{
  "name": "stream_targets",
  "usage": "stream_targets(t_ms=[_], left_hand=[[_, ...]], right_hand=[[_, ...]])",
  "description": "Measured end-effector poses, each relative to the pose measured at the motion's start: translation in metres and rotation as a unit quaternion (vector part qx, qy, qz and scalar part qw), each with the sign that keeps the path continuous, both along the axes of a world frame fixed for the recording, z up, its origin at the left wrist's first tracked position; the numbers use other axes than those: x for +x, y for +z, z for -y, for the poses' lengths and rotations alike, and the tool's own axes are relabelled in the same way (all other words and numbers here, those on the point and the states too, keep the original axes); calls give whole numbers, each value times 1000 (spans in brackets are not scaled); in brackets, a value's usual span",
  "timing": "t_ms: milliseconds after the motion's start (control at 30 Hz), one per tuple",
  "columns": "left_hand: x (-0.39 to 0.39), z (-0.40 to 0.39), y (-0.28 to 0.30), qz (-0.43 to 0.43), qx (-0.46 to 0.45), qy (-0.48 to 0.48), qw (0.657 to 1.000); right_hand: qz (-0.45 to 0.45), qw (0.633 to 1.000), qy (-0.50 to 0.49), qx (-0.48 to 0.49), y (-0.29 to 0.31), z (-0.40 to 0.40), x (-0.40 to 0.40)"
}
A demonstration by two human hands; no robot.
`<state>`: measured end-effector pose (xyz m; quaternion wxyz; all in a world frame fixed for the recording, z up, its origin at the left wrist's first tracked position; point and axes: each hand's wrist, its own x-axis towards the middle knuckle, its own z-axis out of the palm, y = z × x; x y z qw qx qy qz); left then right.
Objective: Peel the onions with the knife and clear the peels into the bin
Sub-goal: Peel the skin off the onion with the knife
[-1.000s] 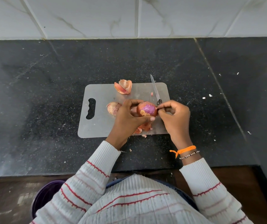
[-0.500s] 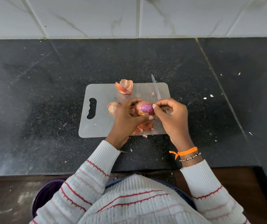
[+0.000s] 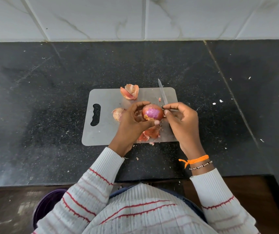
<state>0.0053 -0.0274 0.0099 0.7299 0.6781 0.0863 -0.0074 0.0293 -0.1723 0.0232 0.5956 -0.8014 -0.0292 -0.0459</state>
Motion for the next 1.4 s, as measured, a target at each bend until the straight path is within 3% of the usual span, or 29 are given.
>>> stream_targets(t_ms=[467,833,1100,1267,1400], left_hand=[[0,0,6,-2,60,27,998],[0,-1,4,-21,48,19,998],[2,0,7,-26,33,43,998],[0,1,8,-20,48,41,998],[-2,-1,7,-40,-16,22,999]], right_hand=[[-35,998,22,51,14,-11,-7],[-26,999,-20,3,-1,-7,0],[-88,991,8,102,1,-4,-2],[-51,997,26,56,-3,-4,-2],[-16,1000,18,-17,-13,-1,3]])
